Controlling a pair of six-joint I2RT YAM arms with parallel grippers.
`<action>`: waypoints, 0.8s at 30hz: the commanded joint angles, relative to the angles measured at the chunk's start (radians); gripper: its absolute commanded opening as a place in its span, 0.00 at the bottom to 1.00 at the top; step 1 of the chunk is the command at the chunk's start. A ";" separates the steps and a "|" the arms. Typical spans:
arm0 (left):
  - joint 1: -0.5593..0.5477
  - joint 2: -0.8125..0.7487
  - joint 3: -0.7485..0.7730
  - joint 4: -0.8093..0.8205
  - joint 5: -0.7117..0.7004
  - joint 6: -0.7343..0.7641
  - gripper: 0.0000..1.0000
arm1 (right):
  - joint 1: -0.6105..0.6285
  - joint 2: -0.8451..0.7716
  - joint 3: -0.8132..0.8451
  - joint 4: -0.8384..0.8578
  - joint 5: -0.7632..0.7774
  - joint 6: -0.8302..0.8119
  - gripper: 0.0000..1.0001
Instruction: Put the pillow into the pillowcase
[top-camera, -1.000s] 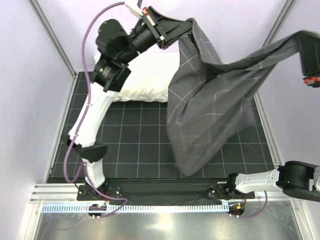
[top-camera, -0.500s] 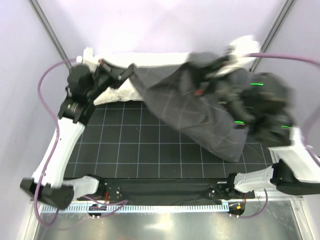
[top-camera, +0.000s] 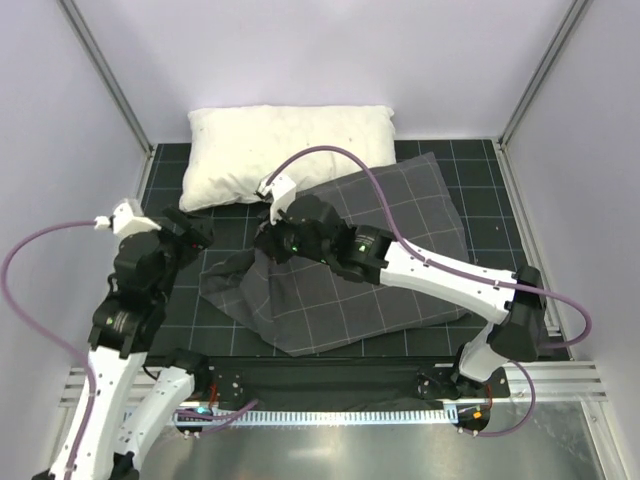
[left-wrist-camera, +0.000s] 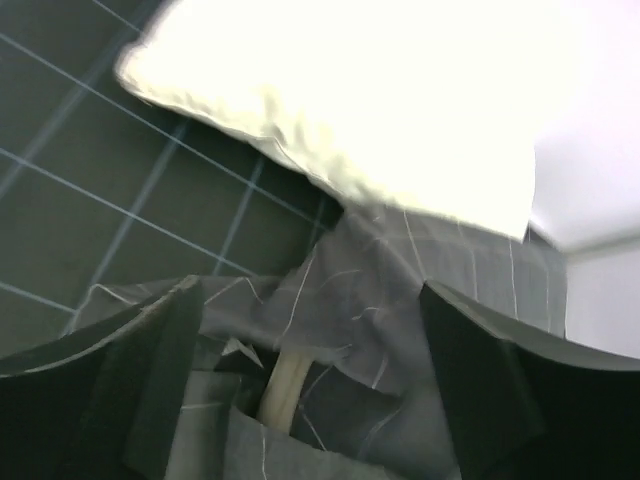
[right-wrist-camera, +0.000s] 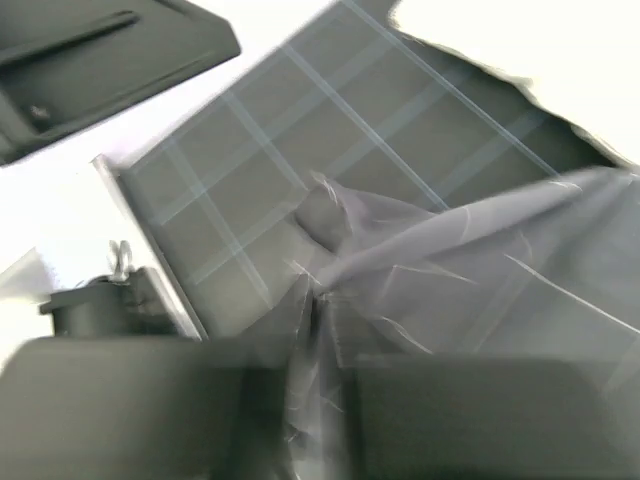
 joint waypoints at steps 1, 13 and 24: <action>0.006 -0.040 0.052 -0.086 -0.232 0.083 0.96 | 0.023 0.022 0.091 0.152 -0.150 0.035 0.44; 0.007 0.022 -0.018 -0.069 0.059 0.126 1.00 | -0.070 -0.204 0.018 -0.079 -0.002 0.046 0.78; 0.001 0.234 -0.209 0.157 0.329 -0.001 1.00 | -0.689 -0.656 -0.599 -0.075 -0.072 0.243 0.95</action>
